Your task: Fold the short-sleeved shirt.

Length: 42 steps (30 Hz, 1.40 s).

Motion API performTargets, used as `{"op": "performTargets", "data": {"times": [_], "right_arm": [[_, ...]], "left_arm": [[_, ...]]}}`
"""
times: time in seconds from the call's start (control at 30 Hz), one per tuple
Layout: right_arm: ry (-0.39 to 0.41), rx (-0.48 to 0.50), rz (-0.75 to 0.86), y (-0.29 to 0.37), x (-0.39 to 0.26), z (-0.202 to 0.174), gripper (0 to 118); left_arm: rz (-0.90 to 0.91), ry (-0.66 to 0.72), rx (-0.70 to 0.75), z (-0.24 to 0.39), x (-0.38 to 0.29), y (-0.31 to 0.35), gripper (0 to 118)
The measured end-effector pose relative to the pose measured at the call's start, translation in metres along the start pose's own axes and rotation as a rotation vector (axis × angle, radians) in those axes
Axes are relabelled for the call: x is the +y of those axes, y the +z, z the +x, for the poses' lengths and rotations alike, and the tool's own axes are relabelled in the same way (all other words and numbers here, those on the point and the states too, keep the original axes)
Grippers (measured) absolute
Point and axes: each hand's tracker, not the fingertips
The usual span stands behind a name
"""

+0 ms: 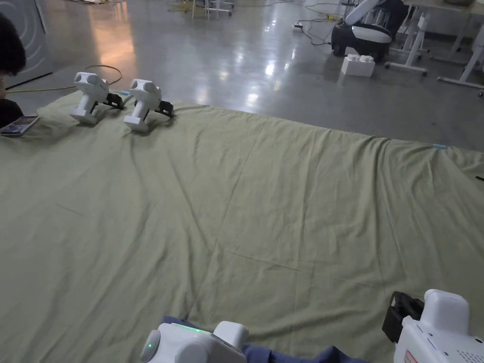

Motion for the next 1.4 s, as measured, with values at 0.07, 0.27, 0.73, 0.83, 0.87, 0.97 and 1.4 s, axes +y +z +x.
{"op": "performTargets", "data": {"times": [0.07, 0.27, 0.73, 0.83, 0.87, 0.97, 1.4], "right_arm": [[-0.004, 0.001, -0.003, -0.002, -0.001, 0.000, 7], [-0.024, 0.004, -0.007, -0.004, -0.001, 0.001, 7], [-0.008, 0.014, -0.011, -0.013, 0.005, -0.010, 7], [-0.005, 0.014, -0.017, -0.013, 0.005, -0.011, 7], [-0.004, 0.015, -0.020, -0.013, 0.005, -0.012, 7], [0.001, 0.013, -0.029, -0.013, 0.004, -0.013, 7], [0.005, 0.009, -0.061, -0.015, -0.003, -0.013, 7]], "left_arm": [[0.004, 0.033, -0.010, -0.005, 0.001, -0.003, 19], [0.061, 0.086, -0.114, -0.029, 0.007, 0.030, 25], [0.195, 0.302, -0.151, -0.192, -0.010, 0.119, 75], [0.137, 0.386, -0.232, -0.210, -0.018, 0.100, 75], [0.127, 0.412, -0.265, -0.213, -0.021, 0.094, 75], [0.174, 0.457, -0.386, -0.215, -0.026, 0.084, 75], [0.180, 0.443, -0.375, -0.200, -0.026, 0.055, 16]]}}
